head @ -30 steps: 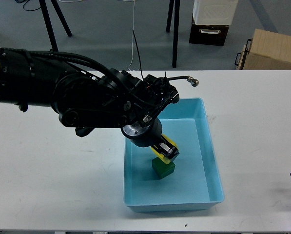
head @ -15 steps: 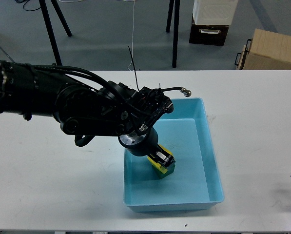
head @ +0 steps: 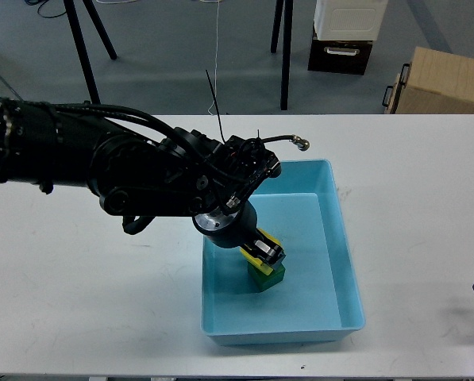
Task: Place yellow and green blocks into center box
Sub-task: 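Carry the yellow cube with the left gripper over the green cube in the tray, then lower the yellow cube onto the green cube and open the left gripper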
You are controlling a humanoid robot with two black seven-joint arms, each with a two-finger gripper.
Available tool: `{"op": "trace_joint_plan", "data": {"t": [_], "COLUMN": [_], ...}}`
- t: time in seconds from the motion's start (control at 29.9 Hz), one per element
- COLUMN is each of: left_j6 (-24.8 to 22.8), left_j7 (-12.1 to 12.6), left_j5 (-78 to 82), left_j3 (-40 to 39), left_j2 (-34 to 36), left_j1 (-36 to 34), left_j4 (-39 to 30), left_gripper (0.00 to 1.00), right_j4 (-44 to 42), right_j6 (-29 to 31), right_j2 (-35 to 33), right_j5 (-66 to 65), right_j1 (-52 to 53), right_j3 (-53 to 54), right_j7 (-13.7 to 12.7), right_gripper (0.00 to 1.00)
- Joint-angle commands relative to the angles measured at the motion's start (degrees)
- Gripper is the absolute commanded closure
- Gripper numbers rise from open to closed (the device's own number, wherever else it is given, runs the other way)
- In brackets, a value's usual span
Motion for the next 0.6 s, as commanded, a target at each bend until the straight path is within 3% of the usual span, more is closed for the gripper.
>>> {"op": "trace_joint_plan", "data": {"t": [0.0,0.23,0.57], "left_j6": [0.0,0.0,0.0], "left_j7": [0.0,0.0,0.0], "left_j5": [-0.01,-0.01,-0.01], "left_j3": [0.0,-0.08,-0.35], "left_j2": [0.0,0.0,0.0], "left_j1": [0.18,0.96,1.67], "left_j4": [-0.13,-0.13,0.23], "left_gripper": [0.98,0.97,0.86], "right_j4": [-0.12,-0.12,-0.12], "right_j6": [0.0,0.0,0.0], "right_j2": [0.0,0.0,0.0], "right_j5": [-0.08,-0.09,-0.17], "right_j1": [0.0,0.0,0.09], "right_j3": [0.09,0.0,0.0], "right_j7": [0.0,0.0,0.0], "right_gripper": [0.16,0.16,0.16]}}
